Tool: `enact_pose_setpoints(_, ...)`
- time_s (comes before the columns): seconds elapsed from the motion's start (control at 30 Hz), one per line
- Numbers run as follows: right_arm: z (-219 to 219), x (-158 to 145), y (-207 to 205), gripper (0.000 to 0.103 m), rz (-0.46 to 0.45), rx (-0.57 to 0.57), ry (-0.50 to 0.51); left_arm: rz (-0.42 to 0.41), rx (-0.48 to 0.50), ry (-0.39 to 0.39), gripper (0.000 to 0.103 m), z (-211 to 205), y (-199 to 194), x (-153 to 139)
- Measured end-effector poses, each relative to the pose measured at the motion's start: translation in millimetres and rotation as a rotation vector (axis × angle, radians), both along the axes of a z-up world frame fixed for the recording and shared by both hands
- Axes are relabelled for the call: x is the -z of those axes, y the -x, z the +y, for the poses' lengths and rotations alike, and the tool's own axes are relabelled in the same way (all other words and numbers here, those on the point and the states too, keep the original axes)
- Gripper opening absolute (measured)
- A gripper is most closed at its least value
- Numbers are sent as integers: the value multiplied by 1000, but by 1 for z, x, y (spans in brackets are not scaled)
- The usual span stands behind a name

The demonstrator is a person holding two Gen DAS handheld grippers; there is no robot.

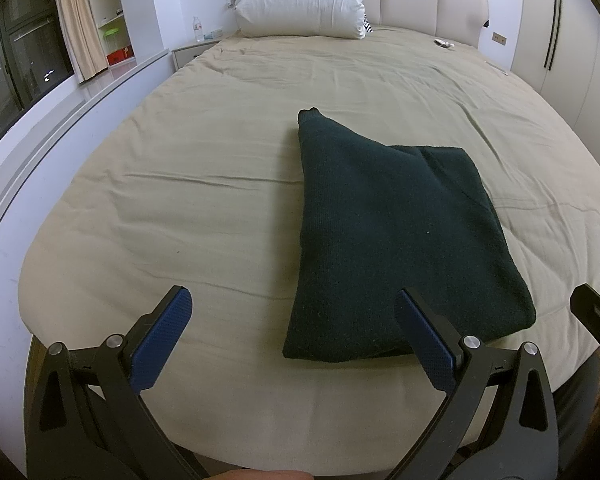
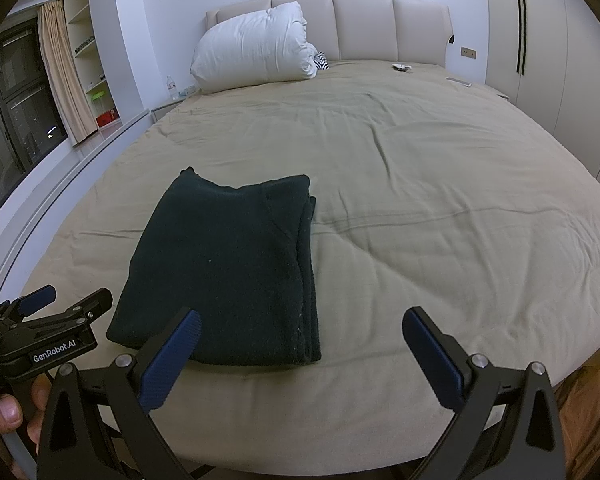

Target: Fold small clothes

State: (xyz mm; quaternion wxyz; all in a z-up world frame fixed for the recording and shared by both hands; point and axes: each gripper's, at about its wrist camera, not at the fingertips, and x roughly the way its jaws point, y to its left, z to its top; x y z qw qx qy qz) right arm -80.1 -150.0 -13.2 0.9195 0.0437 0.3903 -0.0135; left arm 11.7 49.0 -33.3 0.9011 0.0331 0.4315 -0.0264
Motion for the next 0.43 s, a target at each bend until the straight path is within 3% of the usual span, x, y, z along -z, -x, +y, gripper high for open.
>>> enact_pose_setpoints(0.43, -1, -1, -1, 103, 1, -1, -3, -34, -3, -2, 103, 1, 4, -1)
